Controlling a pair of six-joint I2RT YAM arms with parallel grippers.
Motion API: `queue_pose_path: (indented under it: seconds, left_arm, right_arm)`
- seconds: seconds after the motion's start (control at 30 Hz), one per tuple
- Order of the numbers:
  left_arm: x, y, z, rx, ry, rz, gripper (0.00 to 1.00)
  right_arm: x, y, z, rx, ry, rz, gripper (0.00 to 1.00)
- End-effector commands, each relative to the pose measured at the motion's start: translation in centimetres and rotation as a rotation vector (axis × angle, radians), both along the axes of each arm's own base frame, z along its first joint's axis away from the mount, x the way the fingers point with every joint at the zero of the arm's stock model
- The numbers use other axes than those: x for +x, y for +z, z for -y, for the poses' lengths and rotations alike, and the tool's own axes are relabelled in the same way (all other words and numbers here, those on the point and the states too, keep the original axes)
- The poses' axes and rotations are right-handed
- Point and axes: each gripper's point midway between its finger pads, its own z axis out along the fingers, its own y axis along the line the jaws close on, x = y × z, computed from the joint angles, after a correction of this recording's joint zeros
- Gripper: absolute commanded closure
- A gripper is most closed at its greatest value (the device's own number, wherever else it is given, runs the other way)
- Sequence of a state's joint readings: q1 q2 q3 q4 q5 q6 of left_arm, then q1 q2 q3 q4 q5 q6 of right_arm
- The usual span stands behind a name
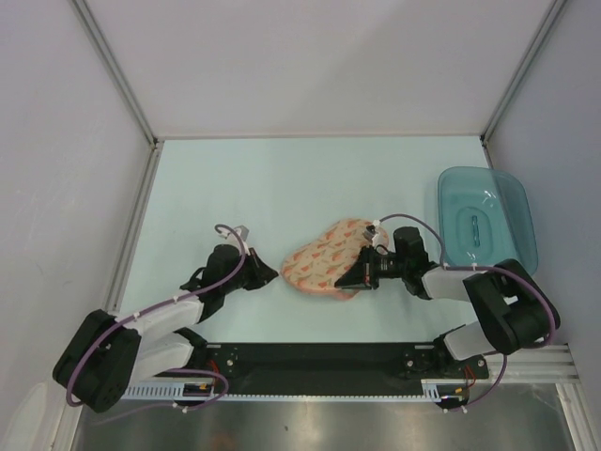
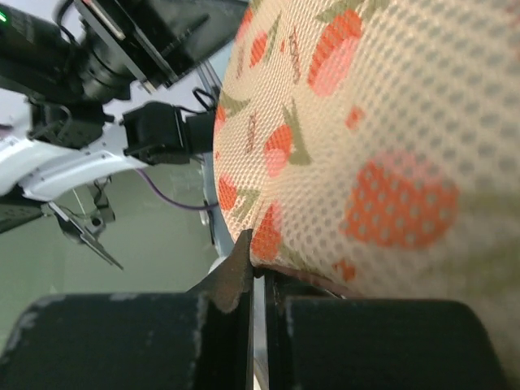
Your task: Place the bra in the laundry bag and zip it closed
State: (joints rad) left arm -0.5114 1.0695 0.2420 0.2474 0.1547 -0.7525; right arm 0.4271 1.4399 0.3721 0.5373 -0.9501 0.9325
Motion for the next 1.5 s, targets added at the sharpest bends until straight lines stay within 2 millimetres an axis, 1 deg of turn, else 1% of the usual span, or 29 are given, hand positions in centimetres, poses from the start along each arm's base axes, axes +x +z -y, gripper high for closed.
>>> queue_pose_path:
  seconds: [0.0, 0.1, 0.17, 0.2, 0.23, 0.3, 0.33, 0.37, 0.43, 0.47, 0.5, 0.57, 0.6, 0.63, 0.7, 0.73, 0.8, 0.83, 0.87, 0.9, 0.93, 1.0, 1.03, 1.07, 1.1, 1.13, 1.17, 1.3, 1.47]
  left_arm:
    - [3.4, 3.1, 0.3, 0.000, 0.004, 0.144, 1.00]
    - [2.9, 3.9, 1.1, -0.039, -0.043, 0.159, 1.00]
    - [2.2, 4.2, 1.4, -0.062, -0.067, 0.162, 1.00]
    - [1.7, 4.1, 1.6, -0.072, -0.079, 0.157, 1.00]
    - [1.2, 4.8, 1.8, -0.099, -0.082, 0.169, 1.00]
    - [-0.4, 4.1, 2.3, -0.106, -0.106, 0.150, 1.00]
    - [-1.2, 4.0, 2.5, -0.123, -0.107, 0.139, 1.00]
    - [-1.8, 3.9, 2.8, -0.133, -0.113, 0.133, 1.00]
    - [-3.2, 3.5, 3.6, -0.144, -0.129, 0.112, 1.00]
    - [-3.7, 3.8, 3.9, -0.154, -0.136, 0.117, 1.00]
    - [-4.4, 3.8, 4.5, -0.162, -0.148, 0.111, 1.00]
    - [-5.1, 3.9, 5.2, -0.173, -0.162, 0.105, 1.00]
    - [-5.7, 3.9, 5.7, -0.184, -0.176, 0.095, 1.00]
    - [-5.8, 4.1, 5.9, -0.188, -0.176, 0.099, 1.00]
    - [-5.9, 4.1, 6.1, -0.186, -0.179, 0.096, 1.00]
    - [-5.7, 4.2, 6.1, -0.186, -0.174, 0.100, 1.00]
    - [-5.5, 4.4, 6.1, -0.179, -0.175, 0.110, 1.00]
    - [-5.4, 4.6, 6.3, -0.179, -0.179, 0.116, 1.00]
    - [-5.4, 4.7, 6.3, -0.175, -0.182, 0.117, 1.00]
    - [-5.4, 4.7, 6.4, -0.168, -0.187, 0.119, 1.00]
    - [-5.3, 4.8, 6.4, -0.166, -0.189, 0.121, 1.00]
    - [-5.3, 4.7, 6.6, -0.169, -0.194, 0.120, 1.00]
    - [-5.4, 4.5, 6.6, -0.167, -0.197, 0.116, 1.00]
    - [-5.4, 4.5, 6.7, -0.172, -0.199, 0.113, 1.00]
    - [-5.4, 4.6, 6.8, -0.182, -0.198, 0.105, 1.00]
    - [-5.5, 4.5, 6.9, -0.186, -0.198, 0.100, 1.00]
    - [-5.6, 4.8, 7.1, -0.203, -0.203, 0.103, 1.00]
    - [-5.5, 5.0, 7.1, -0.210, -0.199, 0.104, 1.00]
    - [-5.6, 5.6, 7.0, -0.219, -0.196, 0.113, 1.00]
  right_arm:
    - [-2.5, -0.5, 0.5, 0.008, 0.178, 0.004, 1.00]
    - [-1.6, -1.3, 0.9, -0.039, 0.129, -0.002, 1.00]
    - [-0.2, -2.3, 1.4, -0.117, 0.067, -0.005, 0.99]
    - [0.4, -2.9, 1.6, -0.151, 0.046, -0.003, 0.97]
    - [1.2, -3.6, 1.8, -0.210, 0.014, 0.000, 0.89]
    - [3.3, -2.7, 1.2, -0.227, -0.003, 0.047, 0.86]
    - [4.1, -3.3, 1.1, -0.253, -0.010, 0.039, 0.82]
    - [6.0, -2.1, 0.4, -0.250, -0.016, 0.087, 0.82]
    - [7.0, -2.9, -0.2, -0.298, -0.002, 0.069, 0.76]
    - [9.1, -1.4, -1.1, -0.293, -0.005, 0.132, 0.74]
    - [9.5, -1.7, -1.6, -0.326, -0.001, 0.134, 0.72]
    - [10.5, -2.5, -2.1, -0.382, 0.006, 0.115, 0.64]
    - [11.9, -1.8, -2.7, -0.396, -0.017, 0.139, 0.61]
    - [12.1, -2.0, -2.9, -0.412, -0.029, 0.129, 0.49]
    - [13.2, -2.3, -2.4, -0.466, -0.113, 0.123, 0.39]
    - [13.3, -2.4, -1.9, -0.491, -0.148, 0.119, 0.28]
    - [13.4, -1.1, -1.0, -0.499, -0.243, 0.143, 0.20]
    - [12.5, -2.1, -0.2, -0.518, -0.262, 0.129, 0.15]
    - [12.3, -0.8, 0.3, -0.507, -0.293, 0.158, 0.13]
    - [12.3, -0.6, 0.9, -0.520, -0.337, 0.166, 0.10]
    - [11.0, -1.9, 1.7, -0.539, -0.345, 0.140, 0.08]
    - [10.0, -0.5, 2.0, -0.506, -0.384, 0.175, 0.07]
    - [8.9, -1.2, 2.5, -0.509, -0.397, 0.152, 0.07]
    - [7.8, -1.4, 2.3, -0.503, -0.388, 0.153, 0.06]
    - [7.6, 0.0, 1.7, -0.446, -0.395, 0.191, 0.06]
    - [6.7, 0.0, 1.0, -0.413, -0.382, 0.164, 0.06]
    - [4.7, -0.5, -0.1, -0.389, -0.321, 0.143, 0.06]
    - [1.6, 0.1, -3.2, -0.289, -0.257, 0.136, 0.11]
    - [0.7, 0.4, -5.1, -0.179, -0.282, 0.139, 0.19]
